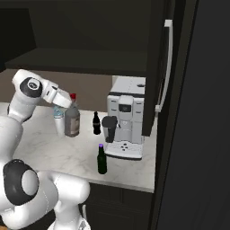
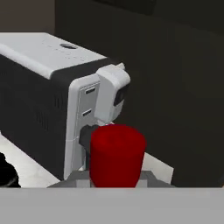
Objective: Sort all alcoholic drinks to one cabinet, and non-alcoholic drinks to the other.
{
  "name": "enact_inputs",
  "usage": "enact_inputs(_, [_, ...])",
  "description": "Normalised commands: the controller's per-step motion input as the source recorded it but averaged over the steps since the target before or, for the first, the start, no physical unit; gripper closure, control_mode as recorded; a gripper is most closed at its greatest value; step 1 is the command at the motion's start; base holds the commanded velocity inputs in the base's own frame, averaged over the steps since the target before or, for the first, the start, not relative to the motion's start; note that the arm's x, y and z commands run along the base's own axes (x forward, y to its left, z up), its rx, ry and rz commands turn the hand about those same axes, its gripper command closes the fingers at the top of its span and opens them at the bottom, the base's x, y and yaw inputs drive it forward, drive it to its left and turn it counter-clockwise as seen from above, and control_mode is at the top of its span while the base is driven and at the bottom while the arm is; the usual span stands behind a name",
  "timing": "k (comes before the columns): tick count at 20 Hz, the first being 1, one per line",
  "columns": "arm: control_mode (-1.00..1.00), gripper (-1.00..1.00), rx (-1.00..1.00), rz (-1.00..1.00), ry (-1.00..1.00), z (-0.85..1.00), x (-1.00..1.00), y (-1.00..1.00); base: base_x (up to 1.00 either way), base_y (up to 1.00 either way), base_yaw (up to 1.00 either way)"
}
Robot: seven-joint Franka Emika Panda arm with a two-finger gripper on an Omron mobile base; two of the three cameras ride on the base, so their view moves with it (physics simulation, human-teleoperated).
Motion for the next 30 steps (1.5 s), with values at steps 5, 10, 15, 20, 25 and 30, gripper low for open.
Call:
enact_inputs(5, [-1.0,1.0,0.07,0.32,0.0,0.7,-0.19,0.0,0.0,0.0,0.0])
enact_inputs(10, [-1.0,1.0,0.07,0.29,-0.05,0.75,-0.03,0.0,0.0,0.0,0.0])
enact_inputs(15, [-1.0,1.0,0.04,0.18,-0.13,0.8,0.0,0.0,0.0,0.0,0.0])
enact_inputs(20, [-1.0,1.0,0.01,0.09,-0.22,0.68,0.0,0.0,0.0,0.0,0.0])
enact_inputs(25, [-1.0,1.0,0.0,0.01,-0.26,0.5,0.01,-0.04,0.0,0.0,0.0])
enact_inputs(30, [-1.0,1.0,0.0,0.0,-0.19,0.4,0.13,-0.18,0.0,0.0,0.0])
